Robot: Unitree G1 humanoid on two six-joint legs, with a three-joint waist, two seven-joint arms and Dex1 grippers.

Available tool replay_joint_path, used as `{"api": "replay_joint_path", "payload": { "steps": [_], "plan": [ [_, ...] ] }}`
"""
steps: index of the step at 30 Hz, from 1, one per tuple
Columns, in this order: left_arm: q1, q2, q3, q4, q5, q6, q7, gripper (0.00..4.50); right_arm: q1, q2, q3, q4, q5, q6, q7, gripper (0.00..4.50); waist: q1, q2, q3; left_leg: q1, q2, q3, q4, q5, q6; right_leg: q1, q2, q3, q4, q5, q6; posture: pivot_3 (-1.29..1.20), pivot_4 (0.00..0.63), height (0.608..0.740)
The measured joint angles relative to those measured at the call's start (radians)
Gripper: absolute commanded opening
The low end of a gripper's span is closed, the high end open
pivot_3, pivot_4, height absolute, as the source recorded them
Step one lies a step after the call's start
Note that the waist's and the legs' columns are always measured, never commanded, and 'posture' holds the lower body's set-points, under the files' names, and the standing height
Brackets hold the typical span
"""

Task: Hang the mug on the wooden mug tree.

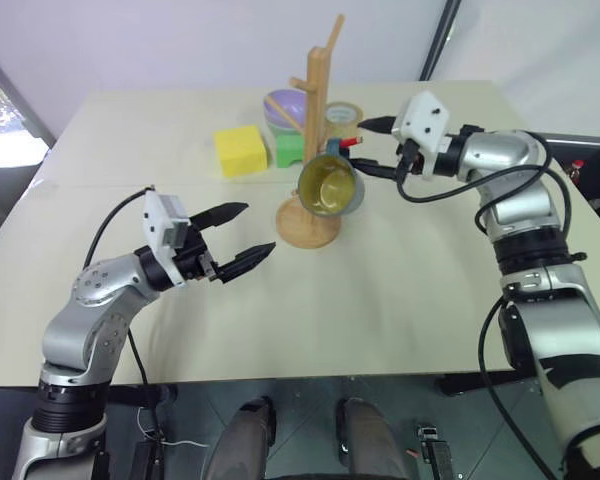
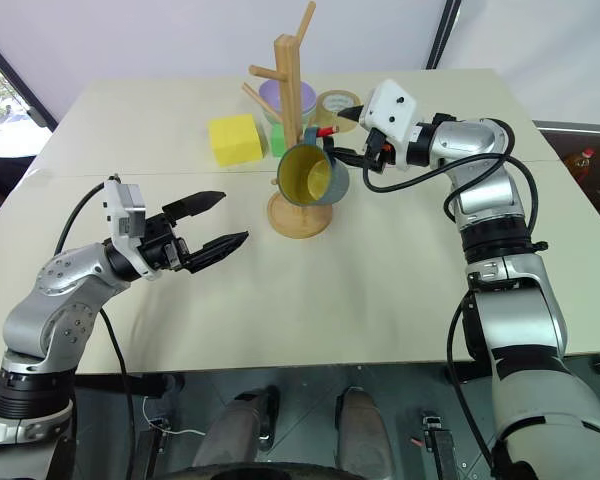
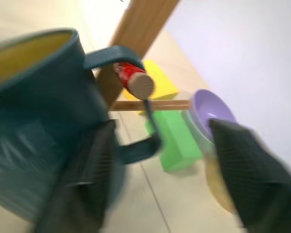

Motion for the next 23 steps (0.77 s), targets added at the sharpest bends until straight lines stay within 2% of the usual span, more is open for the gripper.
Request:
{"api": "replay_joint_path", "payload": {
  "steps": [4,10,14,18,23],
  "plan": [
    [0.006,-0.002,0.003,0.000,0.000,0.000,0.017,4.50,0.031,-0.055,-0.072,-0.009,0.008,-0.008,-0.051,3.04,0.005,0.000,0.000,0.000,0.000,0.000,0.000,0.000,0.000,0.001,0.000,0.000,-0.001,0.000,0.000,0.00,0.150,0.740],
    [0.044,-0.048,0.031,0.058,0.068,-0.041,0.147,4.50,0.224,-0.082,-0.234,-0.088,0.089,0.071,-0.185,3.04,0.003,0.000,0.000,0.001,0.000,0.001,0.000,0.000,0.000,0.001,0.000,0.001,0.000,-0.001,-0.001,0.00,0.150,0.740],
    [0.100,-0.091,0.084,0.126,0.126,-0.086,0.247,4.50,0.429,-0.019,-0.300,-0.223,0.154,0.140,-0.255,3.04,-0.001,0.000,0.000,0.003,0.001,0.001,-0.001,0.000,0.000,0.001,0.000,0.002,0.001,-0.001,-0.001,0.00,0.150,0.740],
    [0.155,-0.117,0.103,0.192,0.165,-0.128,0.299,4.50,0.609,0.076,-0.289,-0.328,0.197,0.198,-0.283,3.04,0.002,0.000,0.000,0.003,0.001,0.001,0.001,0.000,0.000,0.001,0.000,0.003,0.003,-0.001,-0.002,0.00,0.150,0.740],
    [0.190,-0.132,0.117,0.244,0.197,-0.159,0.332,4.50,0.689,0.143,-0.266,-0.375,0.217,0.216,-0.306,3.04,0.003,0.000,0.000,0.003,0.002,0.001,0.003,0.000,0.000,0.002,0.000,0.003,0.002,0.001,-0.003,0.00,0.150,0.740]
  ]
}}
